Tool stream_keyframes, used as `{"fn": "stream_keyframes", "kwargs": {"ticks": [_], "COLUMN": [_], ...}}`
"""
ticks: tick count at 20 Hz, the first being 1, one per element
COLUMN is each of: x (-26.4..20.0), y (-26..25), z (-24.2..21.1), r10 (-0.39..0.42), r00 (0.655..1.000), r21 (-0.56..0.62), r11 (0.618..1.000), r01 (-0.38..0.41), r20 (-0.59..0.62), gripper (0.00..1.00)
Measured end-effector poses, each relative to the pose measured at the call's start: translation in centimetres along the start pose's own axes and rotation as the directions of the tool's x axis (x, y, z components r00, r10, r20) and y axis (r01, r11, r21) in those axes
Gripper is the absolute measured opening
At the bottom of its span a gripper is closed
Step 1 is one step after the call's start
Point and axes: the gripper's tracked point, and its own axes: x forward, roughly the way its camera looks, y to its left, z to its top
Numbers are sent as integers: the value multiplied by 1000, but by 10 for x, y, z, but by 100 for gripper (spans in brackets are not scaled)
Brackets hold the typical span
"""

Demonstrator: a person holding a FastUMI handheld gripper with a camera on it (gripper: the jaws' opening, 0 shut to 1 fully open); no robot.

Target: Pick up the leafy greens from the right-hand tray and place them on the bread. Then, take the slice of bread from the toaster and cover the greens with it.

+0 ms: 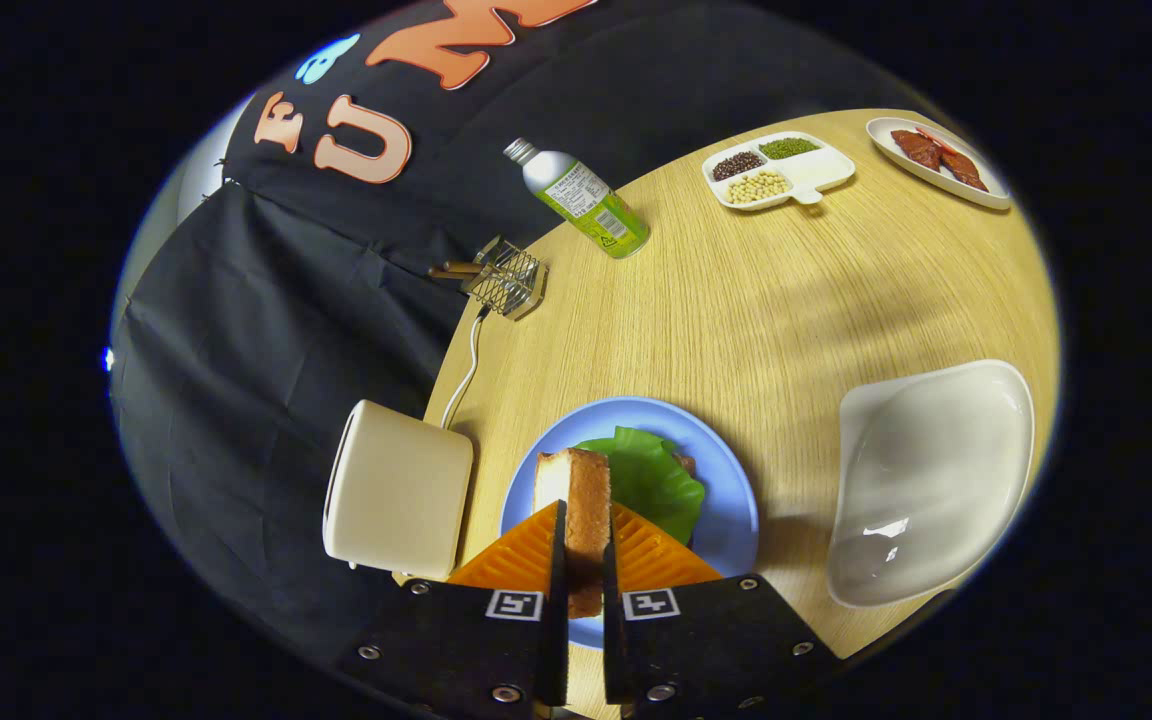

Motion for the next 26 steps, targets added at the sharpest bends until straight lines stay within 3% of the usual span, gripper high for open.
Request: {"fn": "stream_keyframes", "kwargs": {"ticks": [3,7,12,17,22,26], "x": [4,-9,-56,-129,-209,-256], "y": [-10,-12,-2,31,68,97], "z": [1,11,38,62,65,48], "r10": [-56,-121,-143,-110,-51,16], "r00": [998,987,946,875,769,727], "r21": [-53,-114,-176,-247,-332,-397], "r11": [997,985,964,936,883,846], "r01": [57,133,200,250,333,357], "r20": [21,101,290,471,637,686], "gripper": [25,49,61,69,92,98]}}
